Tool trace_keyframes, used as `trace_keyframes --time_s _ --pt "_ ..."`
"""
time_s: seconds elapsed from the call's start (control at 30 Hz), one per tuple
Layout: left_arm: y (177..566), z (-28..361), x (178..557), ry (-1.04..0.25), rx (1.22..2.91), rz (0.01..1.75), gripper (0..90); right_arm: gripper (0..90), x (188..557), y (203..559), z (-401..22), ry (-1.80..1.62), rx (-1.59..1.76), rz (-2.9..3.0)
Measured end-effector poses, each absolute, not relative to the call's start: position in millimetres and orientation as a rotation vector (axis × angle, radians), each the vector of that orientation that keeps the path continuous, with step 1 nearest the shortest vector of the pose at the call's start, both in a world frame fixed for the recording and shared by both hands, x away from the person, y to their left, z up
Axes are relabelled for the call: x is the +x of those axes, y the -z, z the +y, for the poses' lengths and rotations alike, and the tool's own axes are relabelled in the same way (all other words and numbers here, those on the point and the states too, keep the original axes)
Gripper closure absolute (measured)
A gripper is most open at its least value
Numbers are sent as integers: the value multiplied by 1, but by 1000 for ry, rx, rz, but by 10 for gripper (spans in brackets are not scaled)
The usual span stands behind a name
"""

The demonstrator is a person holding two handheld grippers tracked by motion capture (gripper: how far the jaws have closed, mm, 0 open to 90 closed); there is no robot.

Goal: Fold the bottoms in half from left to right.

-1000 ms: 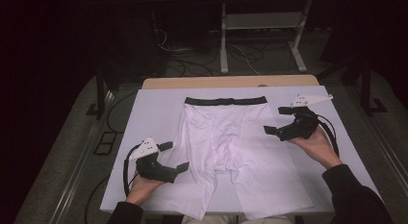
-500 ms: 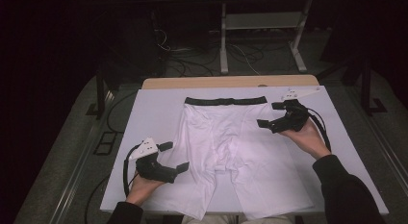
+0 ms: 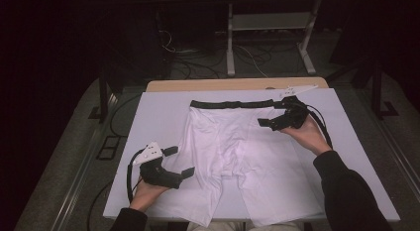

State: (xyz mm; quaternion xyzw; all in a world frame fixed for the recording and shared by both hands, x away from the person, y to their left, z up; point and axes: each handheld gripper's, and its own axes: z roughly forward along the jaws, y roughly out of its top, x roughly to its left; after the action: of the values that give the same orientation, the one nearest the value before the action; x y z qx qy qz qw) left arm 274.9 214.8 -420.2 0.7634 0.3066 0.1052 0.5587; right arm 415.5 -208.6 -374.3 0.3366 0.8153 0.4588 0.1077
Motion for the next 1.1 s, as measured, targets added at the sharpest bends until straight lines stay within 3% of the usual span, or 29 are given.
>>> trace_keyframes --time_s 1.1 --pt "419 220 275 -243 1770 739 0 0 483 372 -123 -1283 911 2492"
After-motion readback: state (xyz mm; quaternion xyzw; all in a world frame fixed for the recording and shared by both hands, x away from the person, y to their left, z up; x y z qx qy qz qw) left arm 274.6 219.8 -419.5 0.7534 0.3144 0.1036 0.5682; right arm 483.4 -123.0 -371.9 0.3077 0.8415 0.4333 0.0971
